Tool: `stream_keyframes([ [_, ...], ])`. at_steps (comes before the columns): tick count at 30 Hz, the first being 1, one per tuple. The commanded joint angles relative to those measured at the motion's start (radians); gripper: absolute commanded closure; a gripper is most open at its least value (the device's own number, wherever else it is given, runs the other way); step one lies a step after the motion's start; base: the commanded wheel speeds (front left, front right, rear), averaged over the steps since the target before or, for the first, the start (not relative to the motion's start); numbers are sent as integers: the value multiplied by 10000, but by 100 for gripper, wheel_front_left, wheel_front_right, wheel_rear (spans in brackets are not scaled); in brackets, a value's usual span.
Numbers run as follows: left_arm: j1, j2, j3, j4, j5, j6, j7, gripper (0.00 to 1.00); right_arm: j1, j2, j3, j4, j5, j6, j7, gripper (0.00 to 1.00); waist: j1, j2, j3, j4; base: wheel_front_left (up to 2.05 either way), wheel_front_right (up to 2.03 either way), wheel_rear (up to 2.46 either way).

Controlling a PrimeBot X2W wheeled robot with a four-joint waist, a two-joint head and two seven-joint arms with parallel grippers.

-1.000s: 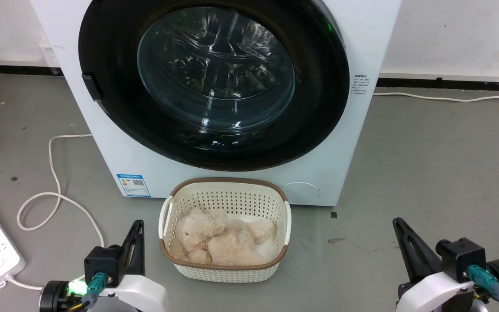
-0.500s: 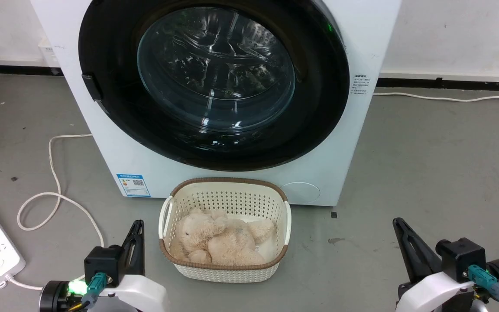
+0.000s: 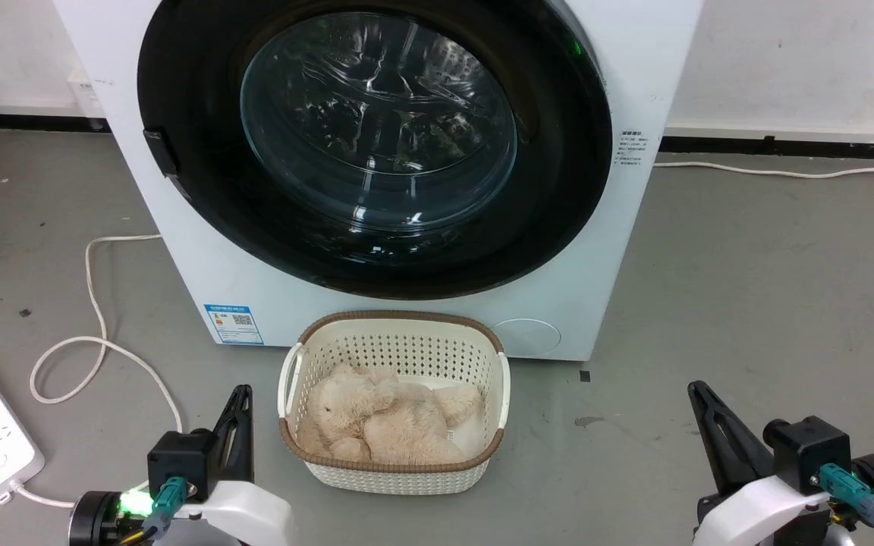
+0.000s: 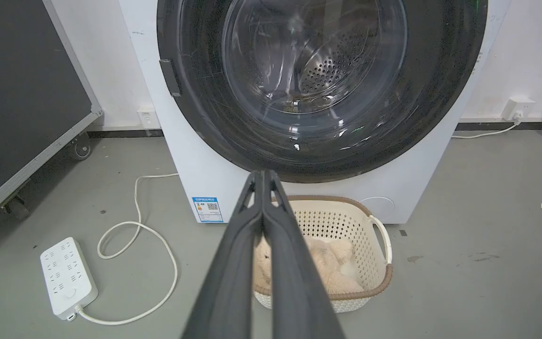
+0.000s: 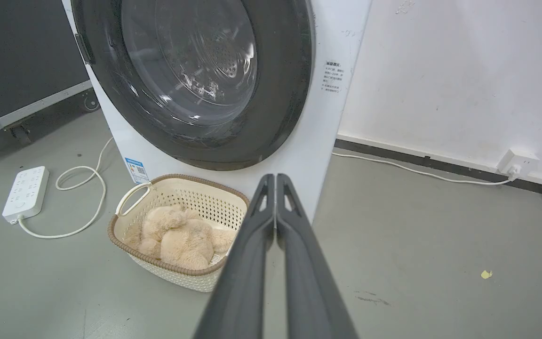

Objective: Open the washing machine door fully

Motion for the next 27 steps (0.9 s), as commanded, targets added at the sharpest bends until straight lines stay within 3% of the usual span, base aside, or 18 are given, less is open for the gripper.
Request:
stream_keyframes([
  [1, -150, -1, 16, -37, 30, 28, 3, 100, -117, 47, 1, -49, -76, -9, 3, 100, 0, 0, 0, 0, 0, 0, 0],
  [2, -150, -1, 16, -37, 30, 28, 3, 100, -117, 47, 1, -49, -76, -9, 3, 100, 0, 0, 0, 0, 0, 0, 0],
  [3, 2, 0, -2, 2, -2, -2, -1, 0, 1, 0, 4, 2, 5, 0, -1, 0, 0, 0, 0, 0, 0, 0, 0],
  [27, -260, 0, -314, -205, -14, 148, -437, 0, -524, -212, -25, -42, 590, -2, -368, 0, 0, 0, 539, 81, 0, 0, 0],
])
